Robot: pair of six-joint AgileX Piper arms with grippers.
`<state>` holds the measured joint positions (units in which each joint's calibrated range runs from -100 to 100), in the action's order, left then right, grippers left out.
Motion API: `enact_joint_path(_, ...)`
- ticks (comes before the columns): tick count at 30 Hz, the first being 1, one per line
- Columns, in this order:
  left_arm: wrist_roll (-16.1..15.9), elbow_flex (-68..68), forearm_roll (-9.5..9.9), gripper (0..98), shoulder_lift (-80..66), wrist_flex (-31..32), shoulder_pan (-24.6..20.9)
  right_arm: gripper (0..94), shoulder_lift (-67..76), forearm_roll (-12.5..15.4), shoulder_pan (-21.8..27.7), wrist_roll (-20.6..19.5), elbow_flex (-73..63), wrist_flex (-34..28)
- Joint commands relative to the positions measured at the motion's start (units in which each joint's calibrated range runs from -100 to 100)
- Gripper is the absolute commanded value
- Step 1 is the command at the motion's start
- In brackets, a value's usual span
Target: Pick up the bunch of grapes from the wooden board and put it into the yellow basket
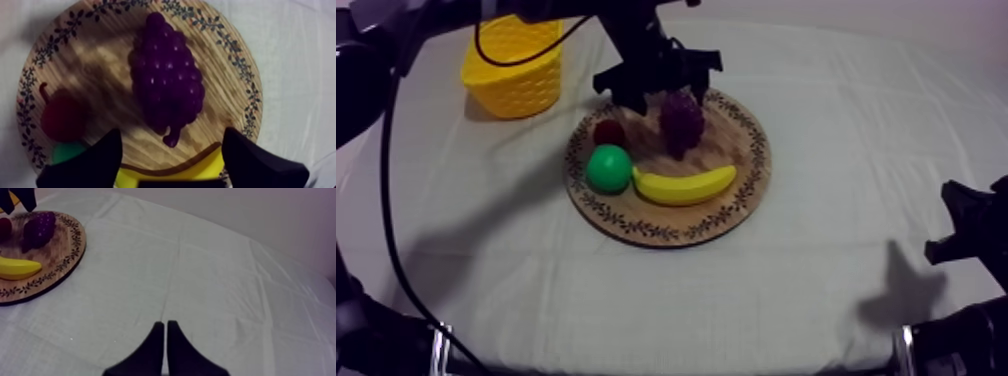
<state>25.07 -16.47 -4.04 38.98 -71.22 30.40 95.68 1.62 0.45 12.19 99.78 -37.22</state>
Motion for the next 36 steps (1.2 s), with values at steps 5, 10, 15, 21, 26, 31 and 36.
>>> enact_joint_path(5, -0.8, -2.5, -0.65, 75.0, 3.1, -0.4, -0.2, 0.5, 0.0, 0.0, 0.0, 0.0, 0.0, 0.0)
enact_joint_path(10, -1.2, -5.0, -1.03, 75.1, 5.6, -1.5, -0.4, 0.5, 0.0, 0.0, 0.0, 0.0, 0.0, 0.0)
enact_joint_path(15, -1.7, -8.5, -1.88, 75.2, 8.9, -2.8, -0.7, 0.5, 0.0, 0.0, 0.0, 0.0, 0.0, 0.0)
enact_joint_path(21, -1.9, -12.4, -2.37, 75.2, 12.0, -4.6, -0.8, 0.5, 0.0, 0.0, 0.0, 0.0, 0.0, 0.0)
enact_joint_path(26, -1.8, -16.1, -2.48, 75.2, 14.7, -6.9, -0.8, 0.5, 0.0, 0.0, 0.0, 0.0, 0.0, 0.0)
enact_joint_path(31, -1.8, -19.4, -2.77, 75.1, 17.3, -8.9, -0.9, 0.5, 0.0, 0.0, 0.0, 0.0, 0.0, 0.0)
enact_joint_path(36, -2.2, -20.9, -3.51, 74.9, 19.2, -9.9, -1.0, 0.5, 0.0, 0.0, 0.0, 0.0, 0.0, 0.0)
